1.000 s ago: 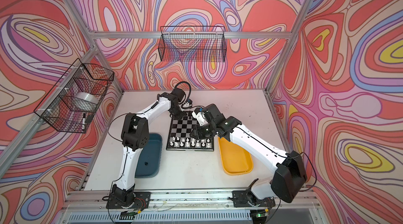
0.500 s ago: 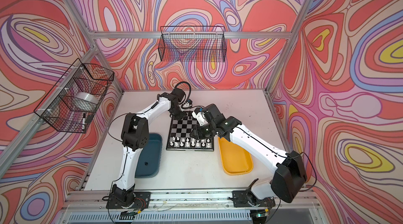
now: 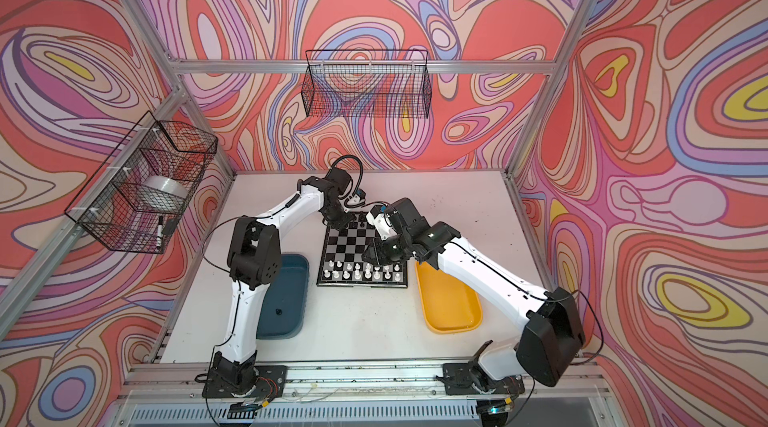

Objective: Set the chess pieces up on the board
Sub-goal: 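Open the left gripper to release the black pawn on the square, then raise the left gripper and move it back over the teal tray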

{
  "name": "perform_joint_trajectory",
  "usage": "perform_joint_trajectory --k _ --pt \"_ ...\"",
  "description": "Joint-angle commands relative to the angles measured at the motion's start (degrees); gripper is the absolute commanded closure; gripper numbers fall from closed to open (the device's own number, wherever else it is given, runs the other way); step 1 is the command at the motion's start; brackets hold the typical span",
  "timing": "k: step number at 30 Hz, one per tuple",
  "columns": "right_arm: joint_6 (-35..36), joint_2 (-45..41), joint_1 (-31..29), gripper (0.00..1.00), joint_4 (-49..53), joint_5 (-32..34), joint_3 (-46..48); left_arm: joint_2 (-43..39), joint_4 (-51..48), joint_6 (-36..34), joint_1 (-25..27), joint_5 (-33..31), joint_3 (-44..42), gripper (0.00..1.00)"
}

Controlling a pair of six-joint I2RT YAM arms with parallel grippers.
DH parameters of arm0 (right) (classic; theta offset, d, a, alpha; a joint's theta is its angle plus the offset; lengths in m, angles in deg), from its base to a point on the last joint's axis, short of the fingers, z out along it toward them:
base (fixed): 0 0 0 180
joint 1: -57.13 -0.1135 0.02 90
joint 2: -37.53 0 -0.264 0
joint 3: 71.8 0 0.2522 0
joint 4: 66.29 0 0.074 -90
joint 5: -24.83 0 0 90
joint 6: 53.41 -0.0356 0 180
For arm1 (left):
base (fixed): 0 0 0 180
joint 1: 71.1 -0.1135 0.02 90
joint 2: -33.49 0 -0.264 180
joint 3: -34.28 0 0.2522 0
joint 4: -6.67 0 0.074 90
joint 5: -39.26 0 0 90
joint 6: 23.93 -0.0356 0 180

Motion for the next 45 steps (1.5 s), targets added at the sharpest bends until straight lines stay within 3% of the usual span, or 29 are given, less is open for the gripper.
perform_joint_trajectory --k 1,19,28,45 --pt "0.24 -0.75 -0.04 0.80 -0.32 0.69 0.19 -2.86 -1.05 0.60 0.22 0.94 -0.79 0.71" --pt "0.98 -0.90 -0.08 0.77 0.15 2.62 -1.73 -8.68 -3.60 2.25 0.27 3.65 -3.78 0.69" --pt "1.05 -2.00 0.05 0.73 0.60 6.03 -1.93 -16.68 -4.17 1.99 0.23 3.74 -10.98 0.67" --pt "2.54 0.79 0.13 0.71 -2.46 1.96 -3.30 -38.87 -10.10 -3.44 -1.57 3.51 -29.47 0.43"
